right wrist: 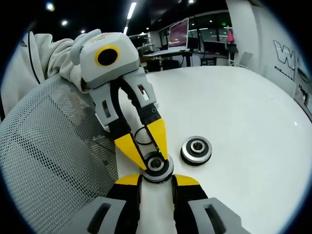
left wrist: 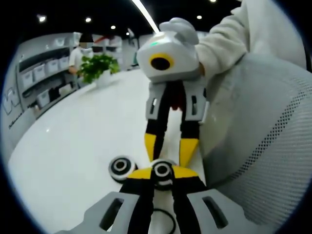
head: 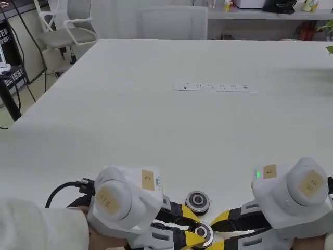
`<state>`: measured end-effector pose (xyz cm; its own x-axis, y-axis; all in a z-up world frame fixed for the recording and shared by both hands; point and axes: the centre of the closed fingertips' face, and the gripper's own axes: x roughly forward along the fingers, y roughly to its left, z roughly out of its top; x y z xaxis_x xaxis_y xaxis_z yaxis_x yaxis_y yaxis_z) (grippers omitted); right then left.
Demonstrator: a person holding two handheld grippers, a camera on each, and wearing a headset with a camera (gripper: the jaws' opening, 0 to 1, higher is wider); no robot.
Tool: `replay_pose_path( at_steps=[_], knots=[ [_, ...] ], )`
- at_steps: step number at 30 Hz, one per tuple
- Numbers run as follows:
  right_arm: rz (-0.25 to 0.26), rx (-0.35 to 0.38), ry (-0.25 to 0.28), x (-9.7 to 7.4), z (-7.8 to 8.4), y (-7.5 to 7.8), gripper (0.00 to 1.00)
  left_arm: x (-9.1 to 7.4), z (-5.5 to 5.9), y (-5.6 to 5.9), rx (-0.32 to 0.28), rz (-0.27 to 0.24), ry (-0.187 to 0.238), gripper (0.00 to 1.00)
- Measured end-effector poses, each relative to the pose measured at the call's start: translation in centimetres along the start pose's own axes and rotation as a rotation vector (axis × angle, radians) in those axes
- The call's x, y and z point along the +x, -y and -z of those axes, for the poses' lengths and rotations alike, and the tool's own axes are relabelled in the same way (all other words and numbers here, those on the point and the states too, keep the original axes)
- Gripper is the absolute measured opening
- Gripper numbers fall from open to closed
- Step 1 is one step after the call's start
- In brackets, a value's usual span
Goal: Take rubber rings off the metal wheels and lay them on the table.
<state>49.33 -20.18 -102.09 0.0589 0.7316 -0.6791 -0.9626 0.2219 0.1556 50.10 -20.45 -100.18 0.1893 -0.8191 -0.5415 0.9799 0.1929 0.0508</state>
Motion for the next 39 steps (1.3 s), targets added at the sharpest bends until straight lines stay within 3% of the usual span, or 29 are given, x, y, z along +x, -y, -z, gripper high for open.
replay_pose_path(
  at_steps=[1,2,7,9,10,11,13,17,20,31,39],
  knots=[
    [0.004,-0.051,-0.015,-0.2,0.3,0.2,0.2,0.0,0.0,0.0,0.0,-0.002,0.0,0.14],
    [0.003,-0.027,-0.006,-0.1,0.2,0.0,0.2,0.0,0.0,0.0,0.0,-0.001,0.0,0.14],
    [0.005,-0.048,-0.019,-0.3,0.3,0.2,0.15,0.0,0.0,-0.1,-0.004,-0.006,0.002,0.14],
    [0.006,-0.069,-0.027,-0.4,0.6,0.3,0.1,-0.1,0.1,-0.2,-0.006,-0.009,0.0,0.14],
    [0.03,-0.102,-0.045,-0.6,0.9,0.8,0.02,-0.1,0.1,-0.2,-0.008,-0.008,0.001,0.14],
    [0.021,-0.12,-0.027,-0.4,0.6,0.7,0.01,0.0,0.1,-0.2,-0.008,-0.009,0.002,0.14],
    [0.023,-0.077,-0.035,-0.4,0.6,0.6,0.01,0.0,0.1,-0.2,-0.006,-0.009,0.001,0.14],
    [0.03,-0.087,-0.041,-0.5,0.6,0.8,0.0,0.0,0.1,-0.2,-0.007,-0.01,0.0,0.14],
    [0.034,-0.056,-0.05,-0.5,0.6,0.9,0.0,0.0,0.1,-0.2,-0.006,-0.01,-0.001,0.14],
    [0.025,0.125,-0.016,-1.2,0.1,1.3,0.0,0.0,0.2,-0.3,-0.007,-0.015,-0.002,0.14],
    [0.014,0.208,0.003,-1.3,0.1,1.4,0.0,-0.1,0.2,-0.3,-0.007,-0.016,-0.003,0.14]
  ],
)
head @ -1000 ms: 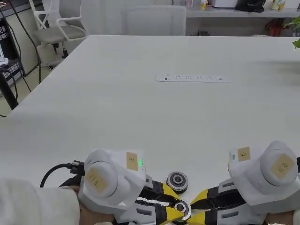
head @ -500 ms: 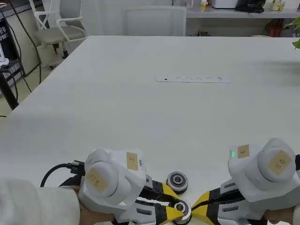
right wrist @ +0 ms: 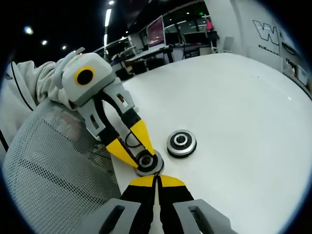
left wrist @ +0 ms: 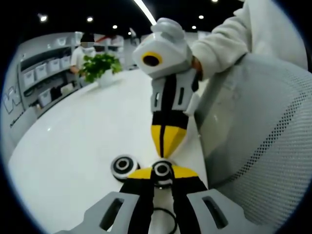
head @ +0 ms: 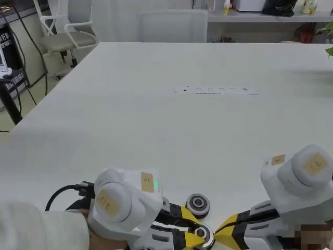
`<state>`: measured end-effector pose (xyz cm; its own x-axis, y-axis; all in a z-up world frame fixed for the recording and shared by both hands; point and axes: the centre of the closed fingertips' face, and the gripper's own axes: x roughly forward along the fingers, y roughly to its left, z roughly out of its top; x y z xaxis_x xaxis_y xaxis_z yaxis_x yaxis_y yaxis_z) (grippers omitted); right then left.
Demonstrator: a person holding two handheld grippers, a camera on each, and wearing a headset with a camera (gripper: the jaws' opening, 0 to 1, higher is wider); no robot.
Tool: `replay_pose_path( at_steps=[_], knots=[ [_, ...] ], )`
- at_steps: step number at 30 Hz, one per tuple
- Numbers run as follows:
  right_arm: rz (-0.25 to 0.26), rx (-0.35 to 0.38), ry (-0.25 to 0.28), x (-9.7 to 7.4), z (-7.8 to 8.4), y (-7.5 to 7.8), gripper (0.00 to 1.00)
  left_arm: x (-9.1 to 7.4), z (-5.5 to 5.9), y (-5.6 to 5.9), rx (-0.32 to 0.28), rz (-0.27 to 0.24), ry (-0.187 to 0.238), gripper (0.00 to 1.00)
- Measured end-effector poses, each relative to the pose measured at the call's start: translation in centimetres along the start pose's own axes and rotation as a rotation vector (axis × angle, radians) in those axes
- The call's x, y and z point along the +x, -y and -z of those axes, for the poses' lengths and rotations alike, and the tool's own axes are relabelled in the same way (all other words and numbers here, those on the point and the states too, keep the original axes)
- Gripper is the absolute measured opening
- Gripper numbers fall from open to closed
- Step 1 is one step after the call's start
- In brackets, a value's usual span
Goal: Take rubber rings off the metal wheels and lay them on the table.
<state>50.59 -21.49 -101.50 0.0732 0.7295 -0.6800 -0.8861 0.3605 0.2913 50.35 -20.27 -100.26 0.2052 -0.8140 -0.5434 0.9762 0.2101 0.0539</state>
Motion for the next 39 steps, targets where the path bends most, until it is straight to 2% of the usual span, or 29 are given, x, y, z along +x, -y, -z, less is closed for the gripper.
replay_pose_path(
  at_steps=[2,3,4,6,22,31,35,37,38,39],
  knots=[
    [-0.009,0.051,0.069,-0.2,-1.3,-0.1,0.0,0.0,0.0,0.0,0.001,-0.001,-0.001,0.14],
    [-0.033,0.089,0.069,-0.3,-1.3,-0.3,0.0,0.0,0.0,0.0,0.001,-0.001,-0.001,0.14],
    [-0.011,0.091,0.051,-0.3,-0.9,0.0,0.0,0.0,0.0,-0.1,0.002,-0.002,-0.001,0.14],
    [-0.014,0.067,0.056,-0.2,-1.0,-0.2,0.0,0.0,0.0,-0.1,0.003,-0.001,-0.001,0.14],
    [-0.026,0.097,0.063,0.0,-1.4,-0.8,0.0,0.0,0.0,-0.1,0.015,-0.001,-0.004,0.14],
    [-0.034,0.076,0.07,0.2,-1.6,-1.1,0.0,0.0,0.0,-0.1,0.02,-0.001,-0.006,0.14],
    [-0.038,0.043,0.07,0.2,-1.7,-1.3,0.0,0.0,0.0,-0.1,0.016,-0.002,-0.006,0.14],
    [-0.049,0.047,0.077,0.3,-1.9,-1.5,0.0,0.0,0.0,-0.1,0.016,-0.002,-0.006,0.14],
    [-0.072,0.042,0.094,0.3,-2.2,-1.9,0.0,0.0,0.0,-0.1,0.017,-0.003,-0.007,0.14],
    [-0.073,0.048,0.128,0.2,-2.9,-2.0,0.0,0.0,0.0,-0.1,0.017,-0.004,-0.007,0.14]
  ],
)
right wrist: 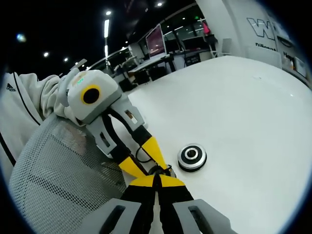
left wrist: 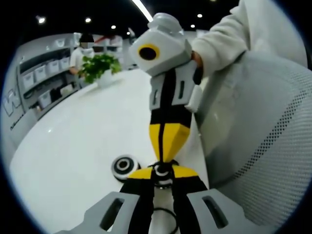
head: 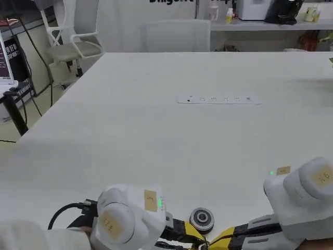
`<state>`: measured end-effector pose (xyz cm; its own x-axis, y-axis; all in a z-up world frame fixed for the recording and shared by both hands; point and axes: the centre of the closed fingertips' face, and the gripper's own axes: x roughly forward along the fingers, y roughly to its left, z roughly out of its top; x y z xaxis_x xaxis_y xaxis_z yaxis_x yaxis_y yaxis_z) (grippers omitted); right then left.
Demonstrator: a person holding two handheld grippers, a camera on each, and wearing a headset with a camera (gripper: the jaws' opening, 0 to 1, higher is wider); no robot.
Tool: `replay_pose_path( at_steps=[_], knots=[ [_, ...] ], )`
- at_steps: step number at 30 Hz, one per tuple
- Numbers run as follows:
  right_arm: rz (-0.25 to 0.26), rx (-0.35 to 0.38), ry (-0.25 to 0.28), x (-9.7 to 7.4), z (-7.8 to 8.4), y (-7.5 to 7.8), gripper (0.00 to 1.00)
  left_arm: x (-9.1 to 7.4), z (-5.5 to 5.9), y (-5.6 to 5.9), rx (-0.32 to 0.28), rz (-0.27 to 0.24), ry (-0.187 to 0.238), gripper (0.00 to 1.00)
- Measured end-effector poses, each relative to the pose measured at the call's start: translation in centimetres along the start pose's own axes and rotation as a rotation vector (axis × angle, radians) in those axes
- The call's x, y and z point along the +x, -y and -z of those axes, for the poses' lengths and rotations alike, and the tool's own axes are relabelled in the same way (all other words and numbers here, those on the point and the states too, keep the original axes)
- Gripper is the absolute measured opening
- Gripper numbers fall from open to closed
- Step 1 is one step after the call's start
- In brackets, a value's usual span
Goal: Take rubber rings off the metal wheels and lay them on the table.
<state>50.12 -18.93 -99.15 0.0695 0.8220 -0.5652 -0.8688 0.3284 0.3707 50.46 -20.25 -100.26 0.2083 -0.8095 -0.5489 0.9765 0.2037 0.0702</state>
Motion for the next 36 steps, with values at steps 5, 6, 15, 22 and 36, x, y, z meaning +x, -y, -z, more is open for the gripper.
replay_pose_path(
  at_steps=[5,6,15,22,36],
  knots=[
    [0.025,0.0,-0.031,-0.1,0.6,0.7,0.0,0.0,0.0,0.0,-0.006,-0.004,-0.005,0.14],
    [0.024,0.003,-0.03,-0.2,0.7,0.7,0.0,0.0,0.0,0.0,-0.004,-0.004,-0.01,0.14],
    [0.037,-0.014,-0.017,-0.5,0.1,1.0,0.0,0.0,-0.2,0.0,0.001,-0.006,-0.039,0.14],
    [0.072,-0.003,0.037,-1.6,-1.2,1.6,0.0,-1.3,-2.2,0.6,0.015,0.024,-0.026,0.21],
    [0.132,0.034,0.188,-4.4,-4.6,2.7,0.0,-6.3,-6.2,0.0,0.019,-0.062,0.031,0.52]
  ],
)
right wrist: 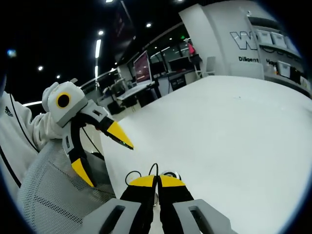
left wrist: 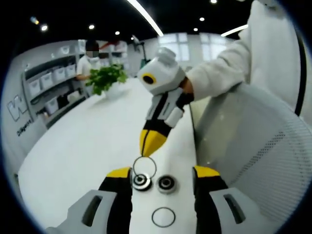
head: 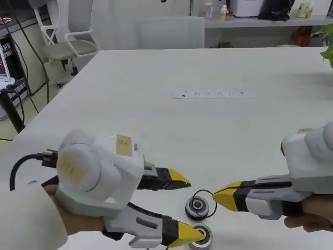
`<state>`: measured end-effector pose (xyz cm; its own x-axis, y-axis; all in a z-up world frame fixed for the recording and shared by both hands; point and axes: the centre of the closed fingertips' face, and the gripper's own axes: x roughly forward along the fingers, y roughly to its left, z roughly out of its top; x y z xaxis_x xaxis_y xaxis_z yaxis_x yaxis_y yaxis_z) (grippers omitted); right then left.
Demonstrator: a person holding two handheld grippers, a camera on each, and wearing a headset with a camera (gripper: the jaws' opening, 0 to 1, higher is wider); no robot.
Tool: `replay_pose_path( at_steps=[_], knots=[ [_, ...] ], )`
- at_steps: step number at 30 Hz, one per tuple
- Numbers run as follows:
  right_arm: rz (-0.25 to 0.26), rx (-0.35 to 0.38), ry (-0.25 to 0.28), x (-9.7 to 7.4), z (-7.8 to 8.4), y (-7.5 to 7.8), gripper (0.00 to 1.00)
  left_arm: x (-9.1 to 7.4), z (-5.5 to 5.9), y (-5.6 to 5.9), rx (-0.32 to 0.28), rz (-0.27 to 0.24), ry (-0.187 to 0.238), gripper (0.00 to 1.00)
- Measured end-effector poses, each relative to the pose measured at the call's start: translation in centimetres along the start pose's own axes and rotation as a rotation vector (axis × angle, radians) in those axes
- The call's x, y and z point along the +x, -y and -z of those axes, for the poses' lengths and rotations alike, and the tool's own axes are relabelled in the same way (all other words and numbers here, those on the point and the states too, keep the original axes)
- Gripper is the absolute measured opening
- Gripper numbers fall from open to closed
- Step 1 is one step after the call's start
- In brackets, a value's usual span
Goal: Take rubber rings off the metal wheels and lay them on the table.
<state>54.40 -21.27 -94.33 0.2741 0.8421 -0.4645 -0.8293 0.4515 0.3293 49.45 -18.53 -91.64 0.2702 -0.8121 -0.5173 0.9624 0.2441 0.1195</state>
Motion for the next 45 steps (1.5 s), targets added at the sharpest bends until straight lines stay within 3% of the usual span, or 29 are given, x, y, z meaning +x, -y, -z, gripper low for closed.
replay_pose_path(
  at_steps=[3,7,12,15,17,20,28,32,34,39,42,45],
  knots=[
    [0.007,-0.008,0.039,-0.4,-1.0,0.0,0.0,-1.1,-0.5,-0.2,0.008,-0.024,0.007,0.53],
    [0.032,-0.004,0.075,-0.9,-2.1,-0.3,0.0,-3.1,-0.7,-0.6,-0.037,-0.068,0.027,0.57],
    [0.066,0.009,0.094,-1.2,-2.8,-0.6,0.0,-5.5,-0.8,-0.5,-0.059,-0.108,0.052,0.6],
    [0.071,0.008,0.109,-1.5,-3.4,-1.2,0.0,-6.9,-0.5,-0.4,-0.076,-0.136,0.057,0.61],
    [0.109,0.027,0.111,-1.7,-3.5,-1.0,0.0,-7.7,-0.1,-0.1,-0.088,-0.146,0.051,0.62],
    [0.1,0.034,0.104,-2.0,-3.6,-1.8,0.0,-8.4,0.3,0.5,-0.093,-0.151,0.044,0.64],
    [0.089,0.044,0.092,-3.2,-4.1,-3.7,0.0,-8.9,1.0,1.5,-0.155,-0.169,0.062,0.68],
    [0.073,0.036,0.087,-4.1,-4.4,-4.7,0.0,-8.4,1.8,2.0,-0.184,-0.184,0.042,0.69],
    [0.06,0.039,0.083,-4.3,-4.4,-5.0,0.0,-8.3,2.0,2.1,-0.201,-0.208,0.037,0.69],
    [0.023,0.018,0.06,-4.6,-4.2,-5.3,0.0,-8.3,1.7,1.7,-0.251,-0.28,0.075,0.68],
    [-0.001,0.025,0.054,-4.8,-4.2,-5.2,0.0,-8.6,2.1,1.2,-0.282,-0.323,0.041,0.68],
    [-0.025,0.015,0.038,-4.6,-4.0,-5.2,0.0,-9.2,2.1,0.7,-0.305,-0.377,0.041,0.69]
  ],
)
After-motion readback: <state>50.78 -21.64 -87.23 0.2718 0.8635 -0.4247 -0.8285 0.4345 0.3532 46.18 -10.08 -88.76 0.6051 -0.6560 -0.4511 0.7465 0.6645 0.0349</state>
